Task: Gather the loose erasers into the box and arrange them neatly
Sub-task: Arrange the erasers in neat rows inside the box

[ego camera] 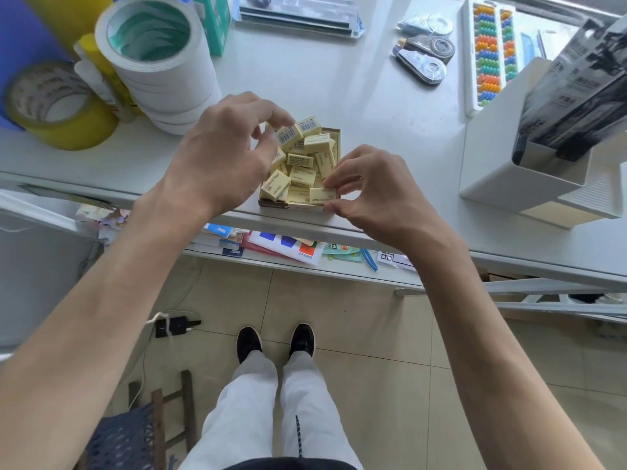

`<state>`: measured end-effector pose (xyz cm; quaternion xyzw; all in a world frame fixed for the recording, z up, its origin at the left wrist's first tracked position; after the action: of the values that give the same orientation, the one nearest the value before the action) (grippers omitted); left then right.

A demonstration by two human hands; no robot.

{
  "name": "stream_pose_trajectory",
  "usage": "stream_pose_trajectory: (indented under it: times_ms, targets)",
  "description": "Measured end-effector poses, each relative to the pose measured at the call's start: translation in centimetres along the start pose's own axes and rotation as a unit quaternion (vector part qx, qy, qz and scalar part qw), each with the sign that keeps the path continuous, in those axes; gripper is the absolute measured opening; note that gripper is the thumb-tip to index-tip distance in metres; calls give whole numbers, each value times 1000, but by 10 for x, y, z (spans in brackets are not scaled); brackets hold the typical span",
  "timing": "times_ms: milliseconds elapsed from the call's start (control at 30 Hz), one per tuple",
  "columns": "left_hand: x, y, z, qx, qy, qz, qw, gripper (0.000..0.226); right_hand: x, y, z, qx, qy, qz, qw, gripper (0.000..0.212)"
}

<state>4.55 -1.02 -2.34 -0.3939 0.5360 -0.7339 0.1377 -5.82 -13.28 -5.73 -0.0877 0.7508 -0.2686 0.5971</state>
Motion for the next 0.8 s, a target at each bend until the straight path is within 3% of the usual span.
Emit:
stream_pose_trajectory:
  times_ms: [500,800]
  targets:
    - [18,9,1,-4,29,-8,1000,27,5,-6,-2,24,21,-60,998,21]
    - [17,11,1,2,29,-12,1000,28,8,-5,1,27,42,-34,998,9]
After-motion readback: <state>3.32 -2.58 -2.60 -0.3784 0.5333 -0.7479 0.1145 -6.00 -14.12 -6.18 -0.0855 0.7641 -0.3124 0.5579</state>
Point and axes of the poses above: each hand's wrist, its own z-axis towards the middle knuckle, its own y-axis out of the palm, x = y × z, the point moved 10 cm from there along z, towards the middle knuckle, and after that the axes turned 14 degrees about z, right-handed, at the moved point
